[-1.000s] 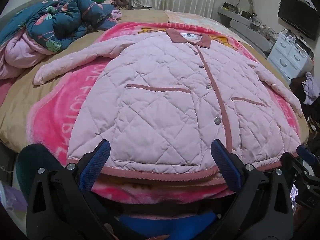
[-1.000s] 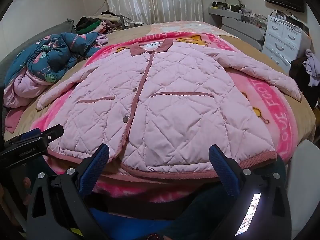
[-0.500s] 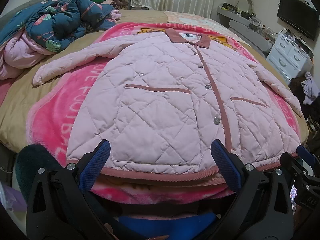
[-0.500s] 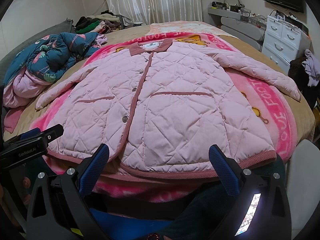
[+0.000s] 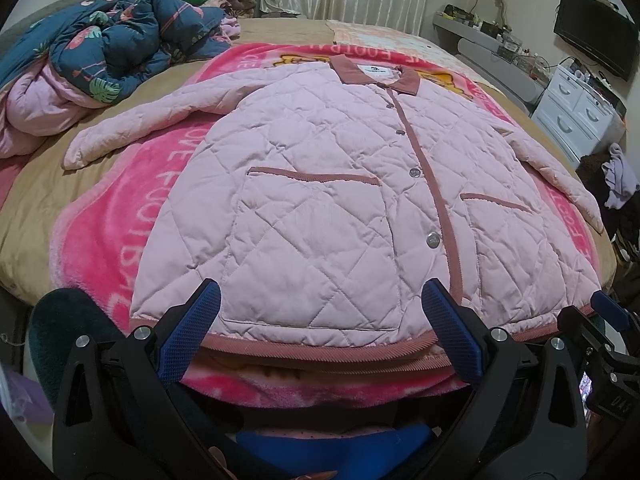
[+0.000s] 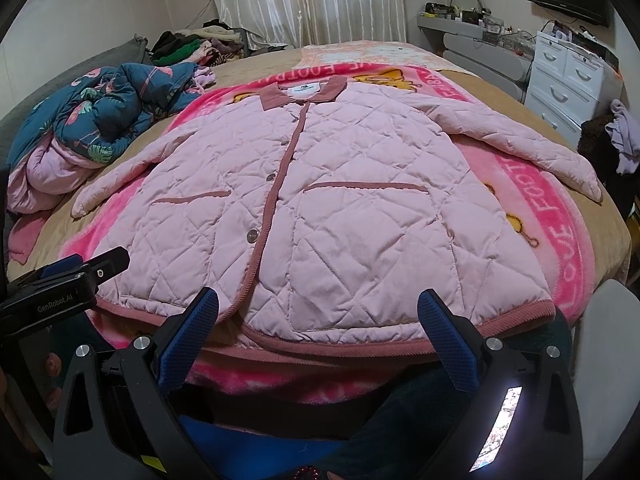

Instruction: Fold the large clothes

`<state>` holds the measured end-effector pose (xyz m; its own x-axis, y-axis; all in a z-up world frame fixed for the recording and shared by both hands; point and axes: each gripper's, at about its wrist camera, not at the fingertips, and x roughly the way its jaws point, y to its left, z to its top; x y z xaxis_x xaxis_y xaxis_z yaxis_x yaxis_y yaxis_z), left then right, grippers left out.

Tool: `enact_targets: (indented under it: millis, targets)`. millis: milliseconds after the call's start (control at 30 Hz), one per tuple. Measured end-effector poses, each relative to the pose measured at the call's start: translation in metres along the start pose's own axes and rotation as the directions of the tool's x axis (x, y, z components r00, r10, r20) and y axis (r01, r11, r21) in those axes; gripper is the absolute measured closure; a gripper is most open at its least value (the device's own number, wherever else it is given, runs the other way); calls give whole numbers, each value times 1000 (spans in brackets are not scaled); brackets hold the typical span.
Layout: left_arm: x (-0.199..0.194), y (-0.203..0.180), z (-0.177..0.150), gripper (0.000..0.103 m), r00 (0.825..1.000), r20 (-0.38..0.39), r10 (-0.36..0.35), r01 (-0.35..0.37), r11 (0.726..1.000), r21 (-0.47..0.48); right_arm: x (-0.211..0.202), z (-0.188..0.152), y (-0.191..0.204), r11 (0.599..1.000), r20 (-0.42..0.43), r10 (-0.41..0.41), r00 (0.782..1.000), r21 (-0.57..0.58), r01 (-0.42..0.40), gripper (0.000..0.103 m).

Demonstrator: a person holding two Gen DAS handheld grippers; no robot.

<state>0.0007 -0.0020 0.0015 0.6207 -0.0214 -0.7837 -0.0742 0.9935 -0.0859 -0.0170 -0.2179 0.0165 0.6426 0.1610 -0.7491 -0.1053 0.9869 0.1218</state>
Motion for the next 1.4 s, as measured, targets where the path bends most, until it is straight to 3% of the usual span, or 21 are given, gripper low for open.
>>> enact_targets:
  millis: [900,1167,1400]
  targets:
    - [14,-2,4,9,1000,-20,-21,21,1000,2,8,3,2,1000,-19,-9,1000,-12,9,4]
    - [30,-10,28,9,999,-30,-29,30,999,27,17,40,-11,1000,-2,-25,1000,-19,25,4]
    - [52,-21,71,9,998,-32,-56,57,998,24,28,86,-31,999,30,-45,999,-20,46,4]
